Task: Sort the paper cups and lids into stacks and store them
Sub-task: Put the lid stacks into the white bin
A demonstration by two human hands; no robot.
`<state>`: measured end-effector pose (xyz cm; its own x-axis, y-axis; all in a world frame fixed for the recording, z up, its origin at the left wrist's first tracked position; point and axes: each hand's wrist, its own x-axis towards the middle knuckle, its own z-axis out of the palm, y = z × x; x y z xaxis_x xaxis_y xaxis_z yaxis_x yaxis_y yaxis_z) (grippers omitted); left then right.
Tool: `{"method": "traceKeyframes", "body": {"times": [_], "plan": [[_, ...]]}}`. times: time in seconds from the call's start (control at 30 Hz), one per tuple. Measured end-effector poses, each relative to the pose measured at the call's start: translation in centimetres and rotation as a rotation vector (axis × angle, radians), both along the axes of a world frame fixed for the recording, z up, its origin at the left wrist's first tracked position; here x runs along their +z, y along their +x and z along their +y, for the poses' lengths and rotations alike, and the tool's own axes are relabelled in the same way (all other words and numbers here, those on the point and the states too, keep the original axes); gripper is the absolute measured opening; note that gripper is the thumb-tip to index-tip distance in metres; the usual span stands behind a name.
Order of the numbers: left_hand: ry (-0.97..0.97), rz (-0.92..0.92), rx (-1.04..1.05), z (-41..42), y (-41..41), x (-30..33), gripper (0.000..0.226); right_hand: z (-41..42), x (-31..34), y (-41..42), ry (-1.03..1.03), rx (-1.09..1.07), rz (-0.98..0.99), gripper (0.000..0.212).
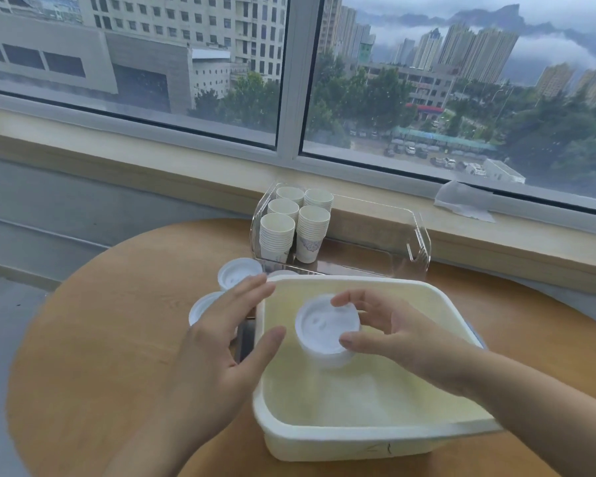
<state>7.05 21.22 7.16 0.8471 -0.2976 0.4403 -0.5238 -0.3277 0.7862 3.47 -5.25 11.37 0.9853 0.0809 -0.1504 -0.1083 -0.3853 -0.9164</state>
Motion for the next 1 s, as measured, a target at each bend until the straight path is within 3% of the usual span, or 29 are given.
{"method": "traceKeyframes", "body": {"times": [0.4,0.5,0.7,1.0], "plan": [[-0.158,0.139,-0.065,0.8,0.3,-2.9,0.063,1.0,-4.1,2.2,-0.266,0.135,0.175,0.041],[-0.183,0.15,-0.059,0.6,0.2,-3.1,0.061,0.4,-4.0,2.0,-0.433,0.197,0.204,0.045],[-0.196,0.169,-0.058,0.5,0.0,-3.4,0.064,1.2,-4.4,2.4,-0.694,0.267,0.123,0.051],[-0.199,0.148,-0.073,0.4,0.3,-3.5,0.062,3.0,-5.1,4.1,-0.82,0.344,0.064,0.064]]}}
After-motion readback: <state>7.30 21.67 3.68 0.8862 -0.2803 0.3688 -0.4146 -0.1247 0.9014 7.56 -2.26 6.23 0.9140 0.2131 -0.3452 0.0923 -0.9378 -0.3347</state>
